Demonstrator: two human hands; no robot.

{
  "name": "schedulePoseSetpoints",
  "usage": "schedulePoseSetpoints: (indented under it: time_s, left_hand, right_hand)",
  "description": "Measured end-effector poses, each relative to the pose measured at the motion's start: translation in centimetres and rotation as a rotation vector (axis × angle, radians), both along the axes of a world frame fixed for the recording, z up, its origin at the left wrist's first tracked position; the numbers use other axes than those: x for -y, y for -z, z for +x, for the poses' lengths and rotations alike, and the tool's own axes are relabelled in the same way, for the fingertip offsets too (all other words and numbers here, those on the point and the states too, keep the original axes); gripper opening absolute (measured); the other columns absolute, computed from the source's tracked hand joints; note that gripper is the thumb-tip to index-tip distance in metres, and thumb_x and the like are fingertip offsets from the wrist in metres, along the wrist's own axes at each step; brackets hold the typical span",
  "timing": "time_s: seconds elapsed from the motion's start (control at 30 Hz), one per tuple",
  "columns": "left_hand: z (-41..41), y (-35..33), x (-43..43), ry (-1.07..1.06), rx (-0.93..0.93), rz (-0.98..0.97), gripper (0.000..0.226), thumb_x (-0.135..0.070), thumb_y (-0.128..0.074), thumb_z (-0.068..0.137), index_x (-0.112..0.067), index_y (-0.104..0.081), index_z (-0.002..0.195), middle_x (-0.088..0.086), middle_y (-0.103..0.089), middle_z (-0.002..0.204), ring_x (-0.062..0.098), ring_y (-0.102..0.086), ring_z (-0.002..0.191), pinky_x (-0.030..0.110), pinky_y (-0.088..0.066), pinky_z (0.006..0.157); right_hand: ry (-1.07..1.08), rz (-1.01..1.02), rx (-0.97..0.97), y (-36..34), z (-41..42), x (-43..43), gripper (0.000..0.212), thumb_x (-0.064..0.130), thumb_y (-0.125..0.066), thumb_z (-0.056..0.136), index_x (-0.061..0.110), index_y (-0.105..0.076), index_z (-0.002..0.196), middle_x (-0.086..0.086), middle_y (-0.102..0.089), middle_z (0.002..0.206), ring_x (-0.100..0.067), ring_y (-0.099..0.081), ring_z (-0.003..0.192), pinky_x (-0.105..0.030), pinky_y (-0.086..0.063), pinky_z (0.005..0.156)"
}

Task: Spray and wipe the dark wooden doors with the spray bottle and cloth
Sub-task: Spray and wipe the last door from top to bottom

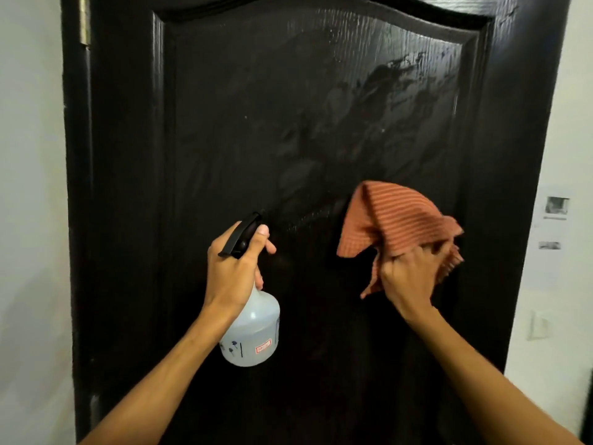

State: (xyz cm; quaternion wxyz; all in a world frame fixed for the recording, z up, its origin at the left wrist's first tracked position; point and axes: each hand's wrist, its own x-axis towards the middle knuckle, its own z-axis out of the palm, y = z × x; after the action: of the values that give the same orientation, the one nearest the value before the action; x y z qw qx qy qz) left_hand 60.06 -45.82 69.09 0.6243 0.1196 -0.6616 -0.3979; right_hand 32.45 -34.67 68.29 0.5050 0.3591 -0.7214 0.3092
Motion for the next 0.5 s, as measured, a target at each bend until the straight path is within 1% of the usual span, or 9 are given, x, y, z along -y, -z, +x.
schedulePoseSetpoints:
  time_s: [0.07,0.13,0.2,0.23,0.3,0.33,0.4,0.43,0.5]
  left_hand:
    - [-0.8,0.0,-0.1,0.008,0.016,-0.001,0.02,-0.027,-0.061,0.105,-0.013,-0.069,0.093,0.004,-0.076,0.086,0.028,-0.054,0.042,0.035,-0.049,0.05]
    - [-1.8,-0.2,-0.3,0.016,0.046,0.001,0.021,-0.028,-0.061,0.105,-0.013,-0.069,0.092,0.004,-0.076,0.085,0.029,-0.054,0.041,0.034,-0.049,0.049]
    - [-2.7,-0.6,-0.4,0.025,0.079,-0.002,0.023,-0.028,-0.061,0.105,-0.013,-0.069,0.09,0.006,-0.075,0.081,0.028,-0.053,0.041,0.033,-0.047,0.048]
    - [-3.1,-0.7,-0.5,0.028,0.097,-0.002,0.024,-0.028,-0.061,0.105,-0.013,-0.069,0.089,0.007,-0.074,0.079,0.029,-0.053,0.041,0.033,-0.047,0.047]
    - [-3.8,-1.1,-0.5,0.035,0.11,-0.002,0.024,-0.028,-0.061,0.104,-0.012,-0.069,0.089,0.01,-0.073,0.076,0.03,-0.053,0.042,0.036,-0.048,0.046]
    - [-4.0,-1.4,-0.5,0.039,0.102,-0.01,0.023,-0.028,-0.061,0.104,-0.013,-0.069,0.089,0.01,-0.073,0.077,0.029,-0.053,0.042,0.037,-0.049,0.046]
    - [-4.1,-2.2,-0.5,0.038,0.083,-0.03,0.022,-0.028,-0.062,0.104,-0.012,-0.069,0.09,0.007,-0.074,0.08,0.026,-0.053,0.042,0.035,-0.049,0.045]
    - [-4.0,-2.7,-0.4,0.03,0.067,-0.037,0.022,-0.028,-0.062,0.104,-0.012,-0.068,0.09,0.005,-0.075,0.081,0.025,-0.053,0.041,0.033,-0.049,0.044]
    - [-3.3,-3.5,0.2,-0.002,0.031,-0.035,0.024,-0.027,-0.062,0.104,-0.01,-0.067,0.088,0.003,-0.075,0.081,0.026,-0.054,0.041,0.031,-0.048,0.043]
  right_hand:
    - [0.062,-0.033,0.108,2.2,0.7,0.8,0.042,0.032,-0.043,0.092,0.013,-0.067,0.12,-0.025,-0.059,0.13,-0.048,-0.045,0.132,-0.076,0.003,0.116]
    - [-0.007,0.204,-0.096,5.3,2.0,2.4,0.044,0.035,-0.045,0.089,0.017,-0.069,0.122,-0.02,-0.058,0.137,-0.044,-0.037,0.137,-0.069,0.004,0.118]
    - [-0.109,0.316,-0.296,5.4,1.8,2.8,0.042,0.037,-0.048,0.09,0.02,-0.075,0.118,-0.015,-0.068,0.129,-0.039,-0.042,0.133,-0.061,-0.004,0.122]
    - [-0.105,0.255,-0.323,4.2,0.9,2.8,0.038,0.035,-0.049,0.089,0.021,-0.076,0.112,-0.013,-0.072,0.12,-0.038,-0.047,0.127,-0.059,-0.006,0.122]
    - [-0.114,-0.036,-0.175,1.1,0.2,1.8,0.029,0.027,-0.051,0.09,0.014,-0.075,0.099,-0.013,-0.073,0.099,-0.032,-0.059,0.109,-0.055,-0.018,0.121]
    - [-0.135,-0.148,-0.093,0.2,-0.1,1.5,0.029,0.023,-0.049,0.095,0.007,-0.072,0.101,-0.013,-0.07,0.092,-0.023,-0.061,0.103,-0.047,-0.024,0.12]
    - [-0.208,-0.116,0.07,0.6,2.0,2.6,0.045,0.034,-0.037,0.109,-0.001,-0.064,0.117,-0.012,-0.064,0.09,-0.008,-0.065,0.092,-0.032,-0.046,0.099]
    - [-0.23,-0.002,0.062,1.1,4.1,3.3,0.05,0.045,-0.034,0.108,0.007,-0.063,0.124,-0.011,-0.065,0.097,-0.017,-0.067,0.092,-0.038,-0.048,0.086]
    - [-0.29,0.216,-0.104,2.6,6.7,5.2,0.037,0.047,-0.047,0.097,0.023,-0.071,0.112,-0.006,-0.069,0.098,-0.028,-0.066,0.081,-0.04,-0.042,0.074]
